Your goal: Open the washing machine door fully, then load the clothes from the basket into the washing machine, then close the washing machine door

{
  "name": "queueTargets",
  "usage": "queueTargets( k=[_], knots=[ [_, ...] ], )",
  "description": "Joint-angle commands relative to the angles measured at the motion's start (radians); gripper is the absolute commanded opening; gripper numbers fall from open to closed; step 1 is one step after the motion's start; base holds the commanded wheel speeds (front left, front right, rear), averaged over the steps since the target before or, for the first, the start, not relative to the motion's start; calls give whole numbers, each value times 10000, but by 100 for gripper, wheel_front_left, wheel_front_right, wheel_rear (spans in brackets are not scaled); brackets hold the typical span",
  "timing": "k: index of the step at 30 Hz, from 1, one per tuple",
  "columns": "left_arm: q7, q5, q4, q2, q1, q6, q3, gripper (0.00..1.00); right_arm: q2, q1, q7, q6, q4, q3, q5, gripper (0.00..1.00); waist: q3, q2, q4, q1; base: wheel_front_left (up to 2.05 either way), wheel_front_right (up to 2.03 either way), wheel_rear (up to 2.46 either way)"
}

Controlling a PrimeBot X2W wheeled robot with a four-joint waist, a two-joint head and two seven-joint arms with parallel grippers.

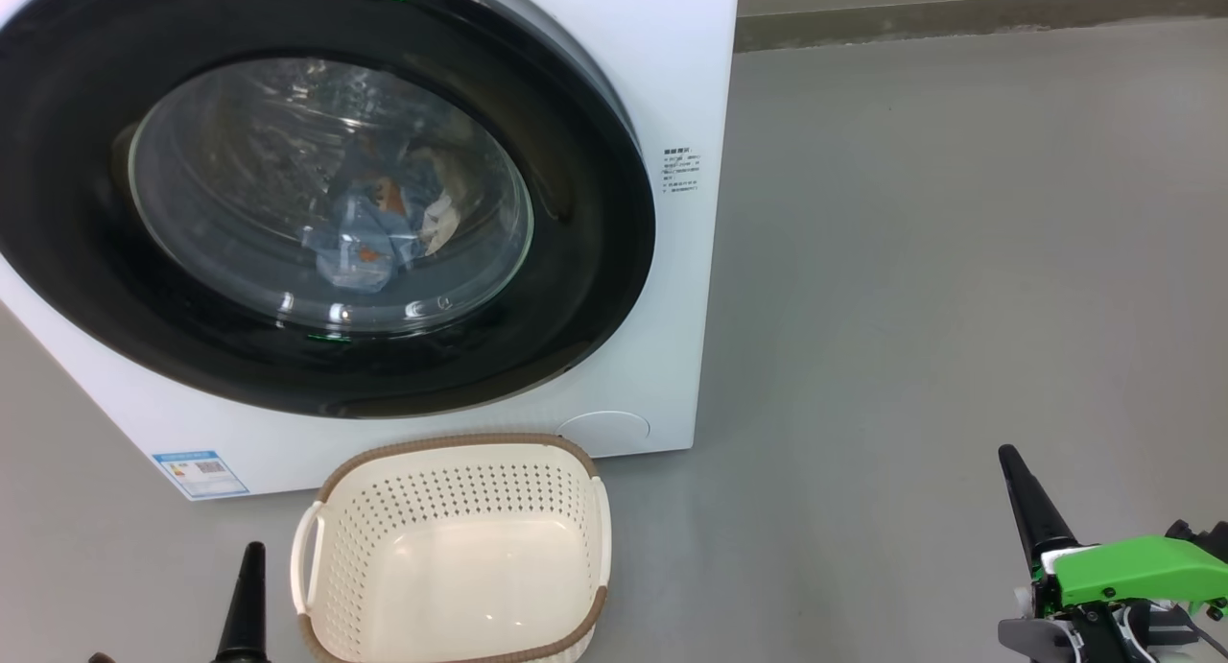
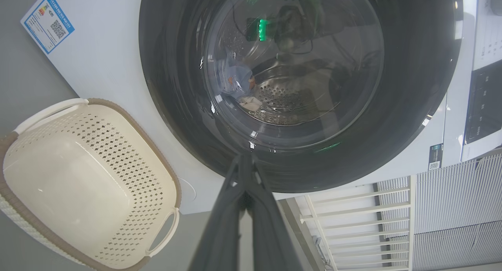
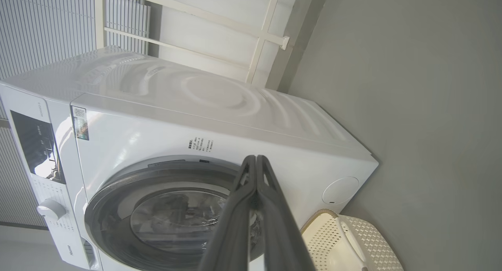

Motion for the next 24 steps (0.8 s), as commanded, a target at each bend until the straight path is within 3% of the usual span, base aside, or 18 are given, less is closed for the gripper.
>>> queueTargets(
  k=[1,24],
  knots=[
    [72,-369,-362,100,-447,4,257,0,-24,-322,114,2,-339,42,311,0,1,-1,5,0,0,0,0],
    [718,-2942,-650,57,-646,6,307,0,312,-329,771,2,-676,-694,1970,0,18,-1,82,0,0,0,0]
  ],
)
